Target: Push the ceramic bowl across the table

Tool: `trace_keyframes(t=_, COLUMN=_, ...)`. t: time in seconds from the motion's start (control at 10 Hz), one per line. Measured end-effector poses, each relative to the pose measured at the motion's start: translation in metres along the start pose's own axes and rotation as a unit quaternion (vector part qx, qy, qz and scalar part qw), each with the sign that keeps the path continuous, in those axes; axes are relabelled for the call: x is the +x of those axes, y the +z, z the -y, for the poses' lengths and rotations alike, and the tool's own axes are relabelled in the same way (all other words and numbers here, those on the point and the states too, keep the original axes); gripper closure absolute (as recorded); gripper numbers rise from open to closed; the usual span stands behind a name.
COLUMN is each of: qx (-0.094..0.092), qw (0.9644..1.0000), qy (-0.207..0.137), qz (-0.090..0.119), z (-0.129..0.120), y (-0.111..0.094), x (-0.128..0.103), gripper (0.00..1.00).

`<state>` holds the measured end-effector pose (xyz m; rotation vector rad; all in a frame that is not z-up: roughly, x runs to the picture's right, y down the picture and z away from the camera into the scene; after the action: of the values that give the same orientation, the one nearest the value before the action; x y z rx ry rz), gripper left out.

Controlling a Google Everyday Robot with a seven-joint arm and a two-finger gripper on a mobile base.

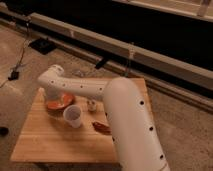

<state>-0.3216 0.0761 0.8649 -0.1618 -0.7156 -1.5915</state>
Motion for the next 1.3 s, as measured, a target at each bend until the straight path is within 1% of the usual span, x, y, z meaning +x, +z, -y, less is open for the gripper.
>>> trace_keyframes(t=0.3, qx=-0.002, qw=0.9999, qy=-0.003, qz=0.012, z=0.001, y=0.008, x=-0.001, gripper=0.35)
trace_keyframes(t=0.6, qx=-0.004, qw=0.9995, qy=-0.018, qz=0.025, z=0.005, y=0.013, x=-0.002, gripper=0.35)
trace_keyframes(t=1.0, qx=-0.001, qw=0.9974, qy=-0.046, qz=0.056, z=0.011, y=0.02, x=-0.011, gripper=0.35)
trace_keyframes(t=1.3, qx=0.005, qw=0.9956, qy=-0.057, qz=0.075, z=0.01, y=0.023, x=-0.022, gripper=0.35)
